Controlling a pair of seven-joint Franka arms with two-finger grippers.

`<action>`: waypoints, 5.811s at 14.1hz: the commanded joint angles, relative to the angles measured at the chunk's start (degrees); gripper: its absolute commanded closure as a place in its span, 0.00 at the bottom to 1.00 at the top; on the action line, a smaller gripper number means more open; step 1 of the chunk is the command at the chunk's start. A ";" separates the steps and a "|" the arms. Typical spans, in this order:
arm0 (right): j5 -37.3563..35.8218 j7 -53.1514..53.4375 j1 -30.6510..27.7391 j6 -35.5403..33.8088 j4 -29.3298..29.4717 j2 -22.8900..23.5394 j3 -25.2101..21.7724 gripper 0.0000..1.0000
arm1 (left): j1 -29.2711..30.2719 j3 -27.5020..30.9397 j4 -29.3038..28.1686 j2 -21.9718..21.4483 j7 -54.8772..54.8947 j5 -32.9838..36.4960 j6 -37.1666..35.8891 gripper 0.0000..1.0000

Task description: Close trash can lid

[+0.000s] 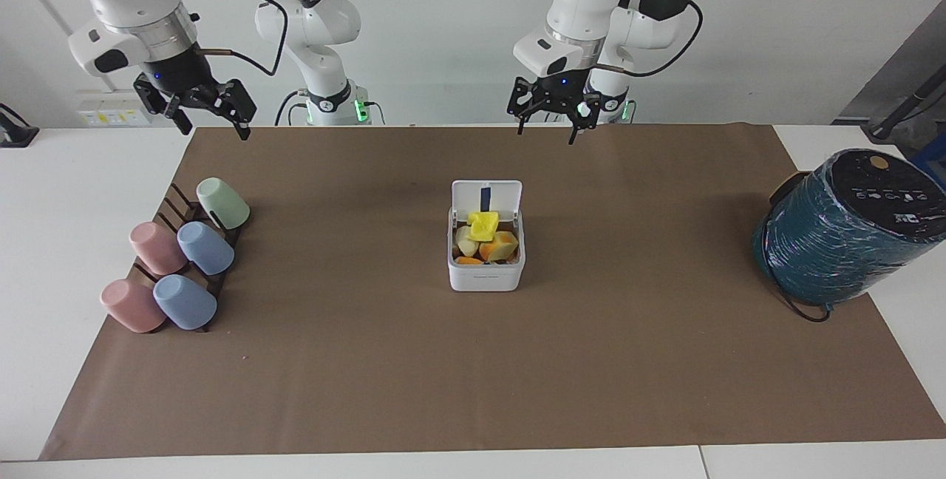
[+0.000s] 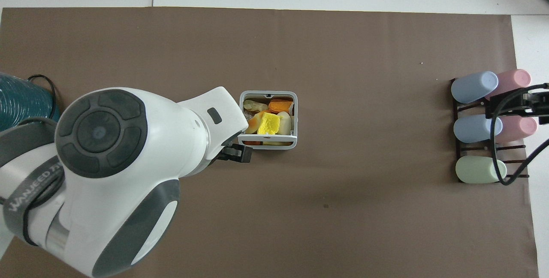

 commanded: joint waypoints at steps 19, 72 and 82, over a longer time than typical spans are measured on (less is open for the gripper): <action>1.00 -1.19 -0.18 0.92 -1.91 -1.62 0.12 0.00 | -7.46 1.05 -2.51 8.80 -8.41 -0.12 16.33 1.00; 2.67 -0.66 0.08 1.19 -1.91 -1.62 0.30 0.00 | 13.84 9.89 5.13 -0.08 16.27 2.61 -10.55 0.00; 2.67 -0.75 0.08 1.28 -1.91 -1.62 0.30 0.00 | 16.71 15.90 13.03 0.97 20.86 0.76 -18.72 0.00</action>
